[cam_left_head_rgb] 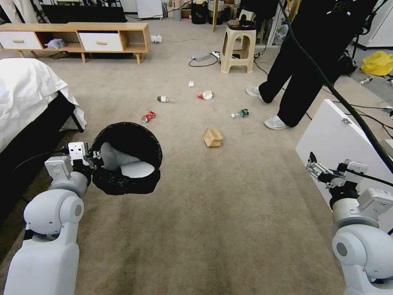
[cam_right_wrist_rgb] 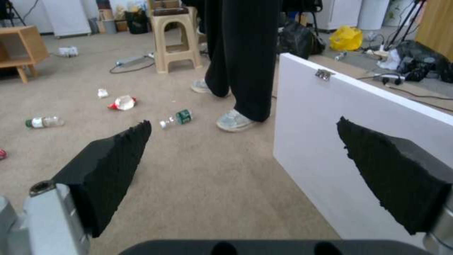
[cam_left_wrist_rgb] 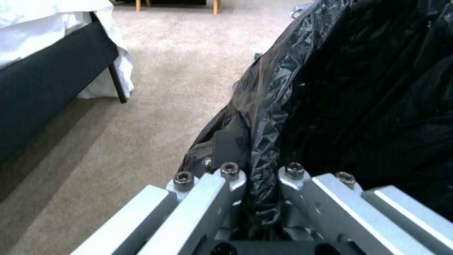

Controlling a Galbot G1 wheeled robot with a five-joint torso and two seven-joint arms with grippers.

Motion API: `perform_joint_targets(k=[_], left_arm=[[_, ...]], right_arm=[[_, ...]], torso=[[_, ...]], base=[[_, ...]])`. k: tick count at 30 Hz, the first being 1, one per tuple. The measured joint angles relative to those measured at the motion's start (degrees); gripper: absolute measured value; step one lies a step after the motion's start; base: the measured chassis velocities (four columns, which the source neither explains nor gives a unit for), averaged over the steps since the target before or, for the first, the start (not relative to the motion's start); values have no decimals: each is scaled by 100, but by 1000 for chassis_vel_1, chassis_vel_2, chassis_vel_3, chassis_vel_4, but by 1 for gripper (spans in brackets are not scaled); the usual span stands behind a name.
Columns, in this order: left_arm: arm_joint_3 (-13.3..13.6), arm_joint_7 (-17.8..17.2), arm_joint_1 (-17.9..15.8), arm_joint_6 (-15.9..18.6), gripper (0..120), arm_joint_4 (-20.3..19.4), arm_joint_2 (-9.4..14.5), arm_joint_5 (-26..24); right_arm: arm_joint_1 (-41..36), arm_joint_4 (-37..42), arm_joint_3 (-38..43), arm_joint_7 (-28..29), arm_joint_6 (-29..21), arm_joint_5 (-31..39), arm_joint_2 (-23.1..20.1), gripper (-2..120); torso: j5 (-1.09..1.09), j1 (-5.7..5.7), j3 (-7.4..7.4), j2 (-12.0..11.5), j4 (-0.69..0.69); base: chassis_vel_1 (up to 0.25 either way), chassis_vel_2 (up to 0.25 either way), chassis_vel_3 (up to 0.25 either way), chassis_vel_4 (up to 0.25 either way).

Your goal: Pick up the trash bin and place the garbage on the floor into it.

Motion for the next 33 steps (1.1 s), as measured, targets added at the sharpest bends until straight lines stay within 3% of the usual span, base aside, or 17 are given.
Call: perform_joint_targets(k=[33], left_arm=[[-2, 33, -6, -10, 1, 2, -25, 29]], right_arm=[[79, -52, -38, -7, 3, -12, -3, 100]], torso=[[0, 0, 0, 1, 1]], base=[[-42, 44, 46, -44]])
